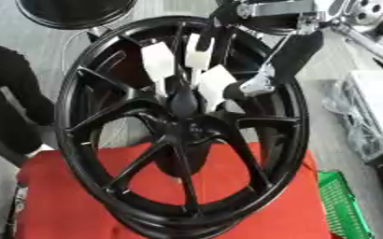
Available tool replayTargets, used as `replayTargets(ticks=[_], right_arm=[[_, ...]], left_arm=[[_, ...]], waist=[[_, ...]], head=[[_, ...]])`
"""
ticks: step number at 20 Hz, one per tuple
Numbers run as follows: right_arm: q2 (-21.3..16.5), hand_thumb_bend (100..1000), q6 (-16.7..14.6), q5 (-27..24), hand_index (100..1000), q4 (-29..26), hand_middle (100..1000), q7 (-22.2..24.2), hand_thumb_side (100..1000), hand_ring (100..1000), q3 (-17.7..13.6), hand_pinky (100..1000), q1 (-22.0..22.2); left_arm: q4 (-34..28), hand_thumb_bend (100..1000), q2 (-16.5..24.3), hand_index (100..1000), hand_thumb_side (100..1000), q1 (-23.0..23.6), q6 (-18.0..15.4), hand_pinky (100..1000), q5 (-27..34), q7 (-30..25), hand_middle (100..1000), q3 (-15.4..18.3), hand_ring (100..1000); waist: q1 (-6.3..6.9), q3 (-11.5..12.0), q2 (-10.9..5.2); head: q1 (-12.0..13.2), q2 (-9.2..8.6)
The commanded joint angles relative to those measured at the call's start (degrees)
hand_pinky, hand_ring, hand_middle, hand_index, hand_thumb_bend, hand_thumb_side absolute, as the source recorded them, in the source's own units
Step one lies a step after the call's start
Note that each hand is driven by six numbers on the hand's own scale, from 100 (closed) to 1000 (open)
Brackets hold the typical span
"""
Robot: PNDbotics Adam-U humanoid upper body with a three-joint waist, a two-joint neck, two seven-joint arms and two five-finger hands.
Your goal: Pull the pin out of the wheel hub.
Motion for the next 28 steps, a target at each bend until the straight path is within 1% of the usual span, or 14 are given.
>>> replayTargets(ticks=[1,12,14,28], right_arm=[[-1.7,450,-0.5,0.7,803,-0.4,740,0.5,316,723,-1.2,790,-0.3],[-0.9,438,-1.9,3.7,797,1.6,742,-0.1,298,737,-1.0,790,0.7],[-0.8,427,-1.9,3.8,795,2.0,739,0.0,313,736,-0.9,790,0.8],[0.3,395,-0.9,2.9,788,3.6,726,0.6,315,720,-0.5,783,1.0]], left_arm=[[-0.6,326,1.0,704,676,-0.9,-0.1,615,0.1,-0.2,699,0.3,844],[-0.6,324,0.9,703,678,-1.0,0.0,615,0.2,-0.3,699,0.1,847],[-0.6,323,0.9,703,679,-1.1,0.0,615,0.2,-0.3,700,0.1,847],[-0.7,321,0.8,703,681,-1.2,0.0,615,0.3,-0.4,700,0.0,850]], waist=[[0.29,0.2,-1.22],[0.49,0.4,-1.03],[0.51,0.4,-1.02],[0.65,0.6,-0.91]], head=[[-0.3,-0.21],[-0.6,-0.18],[-0.7,-0.16],[-0.7,-0.02]])
